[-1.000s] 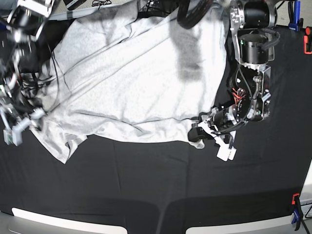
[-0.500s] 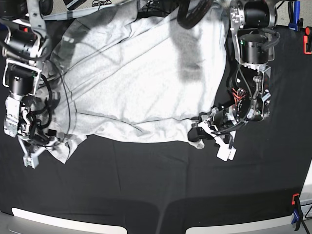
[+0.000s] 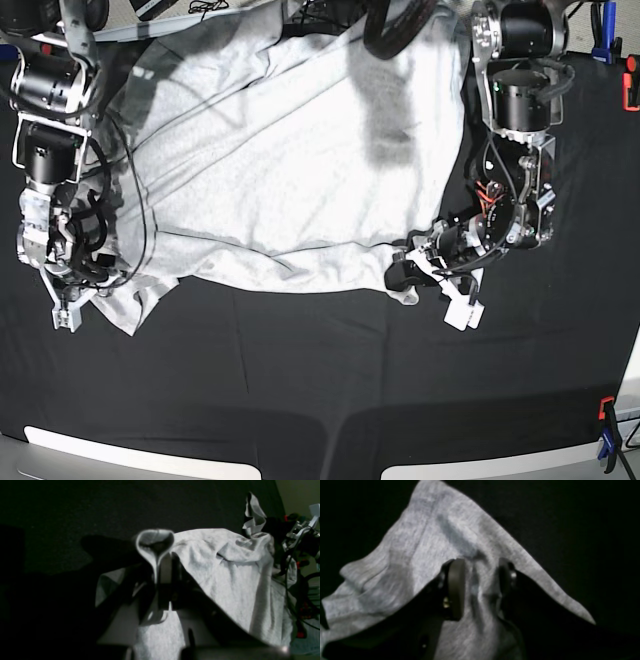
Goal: Layout the t-shirt on the table in an organized manner, then fold the t-shirt properly
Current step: 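Grasp the opposite hem corner with the right gripper, then pull both hem corners apart to stretch the shirt flat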
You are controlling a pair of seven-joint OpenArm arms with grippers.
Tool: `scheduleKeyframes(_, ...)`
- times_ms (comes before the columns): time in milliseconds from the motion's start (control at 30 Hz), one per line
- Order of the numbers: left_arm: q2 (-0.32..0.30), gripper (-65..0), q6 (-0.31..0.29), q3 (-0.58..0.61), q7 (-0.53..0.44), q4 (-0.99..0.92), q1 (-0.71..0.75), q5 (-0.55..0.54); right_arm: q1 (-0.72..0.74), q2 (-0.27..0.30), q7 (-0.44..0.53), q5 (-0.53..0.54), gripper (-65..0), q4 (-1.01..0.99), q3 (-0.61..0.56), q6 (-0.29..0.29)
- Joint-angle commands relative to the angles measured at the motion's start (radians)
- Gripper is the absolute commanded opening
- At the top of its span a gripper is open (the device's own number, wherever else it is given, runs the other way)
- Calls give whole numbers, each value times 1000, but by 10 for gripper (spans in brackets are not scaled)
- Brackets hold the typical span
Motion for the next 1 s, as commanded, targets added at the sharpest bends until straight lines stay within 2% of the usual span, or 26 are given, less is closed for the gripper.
scheduleKeyframes(0,-3,-650,-10,-2,-20,16,-27,-24,28,18,5,-5,-526,15,2,-12)
scheduleKeyframes(67,-3,-650,-11,-2,-20,16,-28,-23,28,18,5,-5,-650,15,2,-11)
scheduleKeyframes(167,-25,-650,-10,-2,-33,16,-33,-24,31,18,19,-5,-650,20,2,-3)
scheduleKeyframes(300,-91,-650,-10,-5,-85,16,-51,-25,37,23,10,3,-650,63,2,21)
scheduleKeyframes(400,-143,-650,-10,-5,-83,17,-81,-63,47,23,1,9,-650,114,2,21)
scheduleKeyframes(467,-172,-650,-10,-5,-91,17,-103,-101,61,23,-4,50,-650,139,2,21)
scheduleKeyframes(533,-190,-650,-11,-5,-122,17,-127,-110,85,22,-7,58,-650,143,2,21)
scheduleKeyframes(633,-204,-650,-11,-5,-180,17,-156,-74,123,23,-11,55,-650,143,2,24)
scheduleKeyframes(767,-205,-650,-11,-5,-274,17,-178,29,174,17,-13,55,-650,142,2,24)
scheduleKeyframes(967,-205,-650,-10,-5,-527,17,-180,214,260,-23,-23,54,-650,142,-8,27)
